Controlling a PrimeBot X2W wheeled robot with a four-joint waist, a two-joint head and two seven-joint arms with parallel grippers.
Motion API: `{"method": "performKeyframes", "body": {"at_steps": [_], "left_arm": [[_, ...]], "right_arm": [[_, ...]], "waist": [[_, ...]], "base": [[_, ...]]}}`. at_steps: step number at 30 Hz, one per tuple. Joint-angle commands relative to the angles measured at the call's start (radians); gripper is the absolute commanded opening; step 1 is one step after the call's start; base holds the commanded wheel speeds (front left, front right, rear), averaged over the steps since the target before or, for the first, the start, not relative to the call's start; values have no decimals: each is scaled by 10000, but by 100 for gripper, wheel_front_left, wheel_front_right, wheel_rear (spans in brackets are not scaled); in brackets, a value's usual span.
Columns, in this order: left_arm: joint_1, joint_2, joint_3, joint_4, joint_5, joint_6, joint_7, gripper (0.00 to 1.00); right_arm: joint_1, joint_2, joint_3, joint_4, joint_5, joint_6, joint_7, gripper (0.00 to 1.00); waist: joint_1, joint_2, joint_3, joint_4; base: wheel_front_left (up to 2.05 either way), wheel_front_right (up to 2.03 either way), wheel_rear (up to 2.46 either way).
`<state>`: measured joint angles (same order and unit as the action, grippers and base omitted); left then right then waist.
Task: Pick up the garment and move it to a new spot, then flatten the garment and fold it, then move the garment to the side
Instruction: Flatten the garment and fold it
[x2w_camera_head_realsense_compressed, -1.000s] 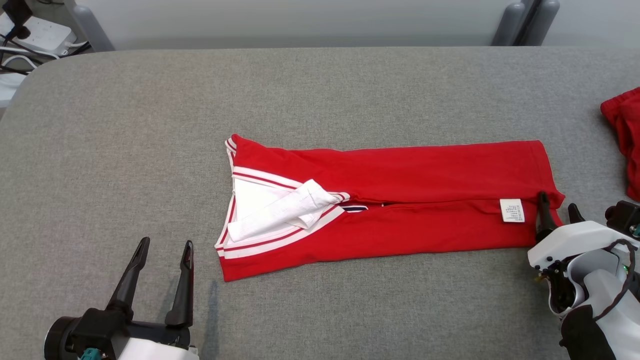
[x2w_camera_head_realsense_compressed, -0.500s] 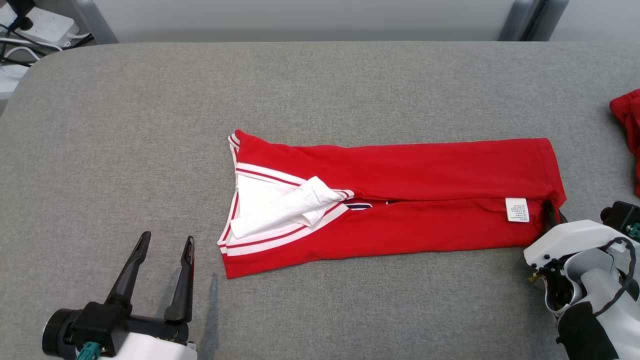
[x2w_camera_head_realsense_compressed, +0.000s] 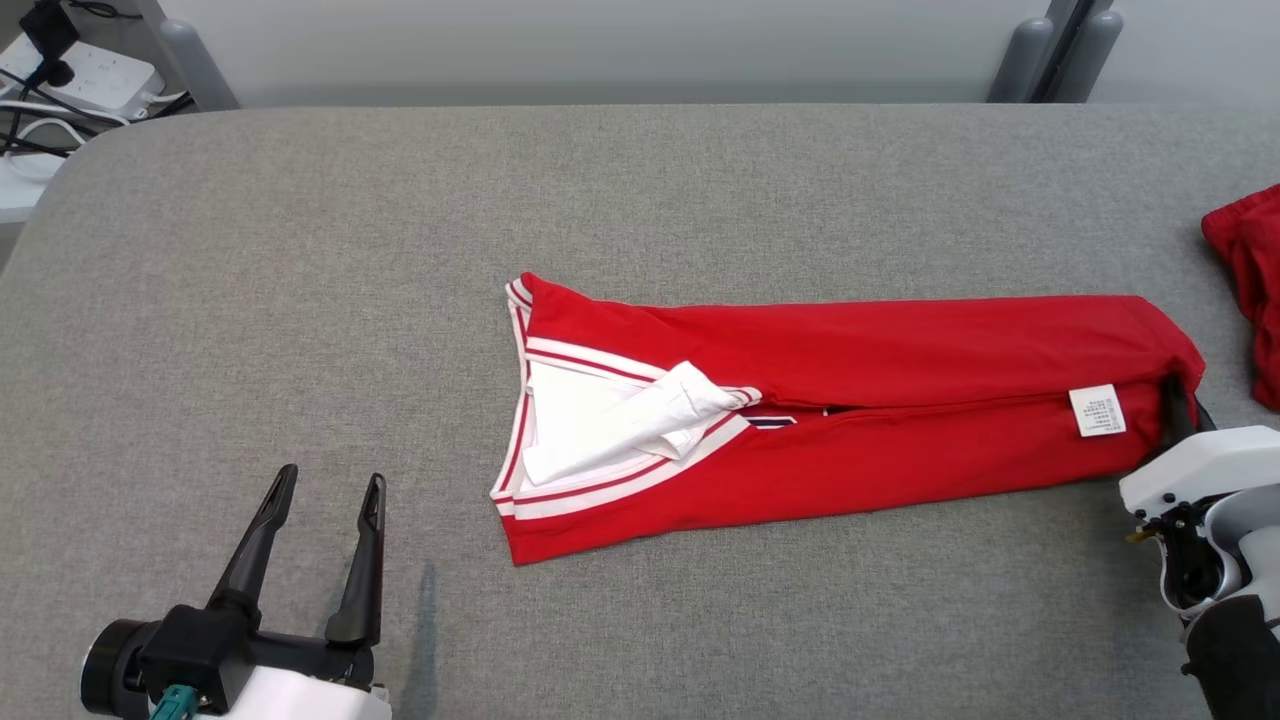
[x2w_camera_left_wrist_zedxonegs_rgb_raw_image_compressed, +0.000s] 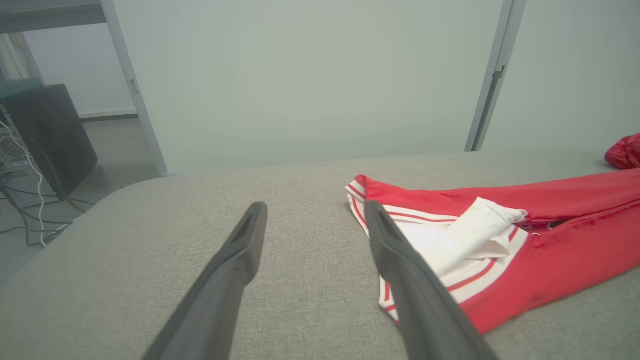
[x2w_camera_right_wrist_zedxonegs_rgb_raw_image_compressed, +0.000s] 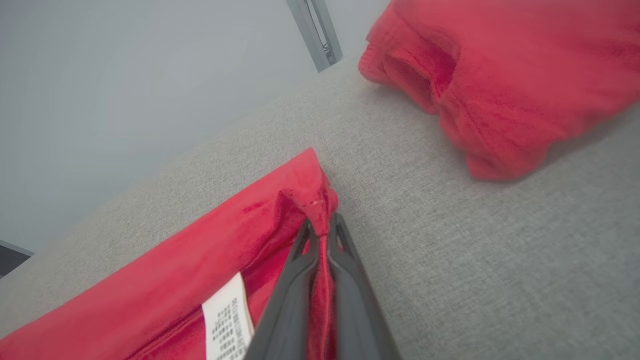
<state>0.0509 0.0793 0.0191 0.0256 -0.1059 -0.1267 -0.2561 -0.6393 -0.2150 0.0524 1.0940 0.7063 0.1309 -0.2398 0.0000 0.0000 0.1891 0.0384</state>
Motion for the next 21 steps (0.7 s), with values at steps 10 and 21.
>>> {"method": "performKeyframes", "body": {"at_steps": [10,21], "left_arm": [[-110,-89,334,-167,-74,-40,-57,100],[178,-255,385,-241,-48,-40,-57,100]], "right_arm": [[849,-216,813,-1981,615,-2,-217,0],[1451,9,2214,-4500,1133,-2,-219,0]], "waist": [[0,0,-364,-32],[0,0,-743,339]], "base": [[0,0,0],[0,0,0]]}}
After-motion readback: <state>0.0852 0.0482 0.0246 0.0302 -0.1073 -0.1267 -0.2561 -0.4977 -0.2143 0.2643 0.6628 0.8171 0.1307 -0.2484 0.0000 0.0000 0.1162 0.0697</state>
